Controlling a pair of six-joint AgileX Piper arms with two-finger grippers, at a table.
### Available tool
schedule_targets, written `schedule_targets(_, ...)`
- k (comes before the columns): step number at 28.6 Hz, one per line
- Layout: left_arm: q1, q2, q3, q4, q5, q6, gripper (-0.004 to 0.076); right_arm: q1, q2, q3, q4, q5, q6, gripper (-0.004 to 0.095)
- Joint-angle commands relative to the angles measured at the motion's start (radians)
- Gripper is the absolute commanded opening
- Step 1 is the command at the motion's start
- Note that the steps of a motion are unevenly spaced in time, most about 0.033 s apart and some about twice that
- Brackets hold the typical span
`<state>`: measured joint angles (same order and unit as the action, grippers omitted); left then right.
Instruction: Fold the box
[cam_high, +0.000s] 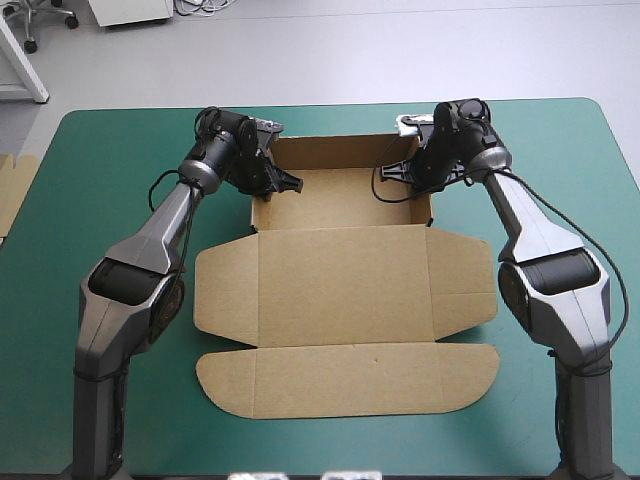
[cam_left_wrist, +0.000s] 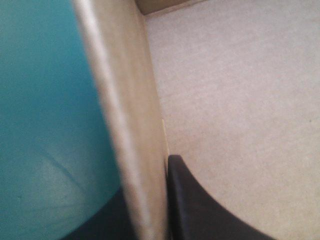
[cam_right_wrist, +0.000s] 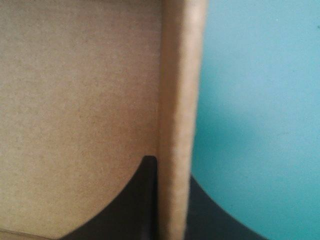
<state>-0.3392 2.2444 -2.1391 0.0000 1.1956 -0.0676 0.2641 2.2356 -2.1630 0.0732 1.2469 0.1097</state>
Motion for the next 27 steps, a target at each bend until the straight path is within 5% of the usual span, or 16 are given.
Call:
schedule_targets(1, 0.005, -0.033, -0.010, 0.075, 0.088, 0.068, -0.0010, -0.005, -0.044, -0.023, -0.053, -0.002, -0.049, 0.0022)
schedule_targets(7, 0.005, -0.041, -0.010, 0.044, 0.061, 0.068, 0.0083, -0.006, -0.058, -0.023, -0.051, -0.002, -0.049, 0.0293)
schedule_targets(11, 0.005, -0.050, -0.010, 0.018, 0.063, 0.077, 0.0319, -0.008, -0.083, -0.025, -0.051, -0.002, -0.049, 0.0462)
schedule_targets(15, 0.005, -0.073, -0.013, 0.013, 0.065, 0.080, 0.0517, -0.008, -0.112, -0.025, -0.053, -0.006, -0.049, 0.0487)
schedule_targets(27, 0.002, -0.226, -0.025, -0.020, 0.064, 0.089, 0.0511, -0.006, -0.251, -0.022, -0.044, -0.017, -0.062, 0.0486)
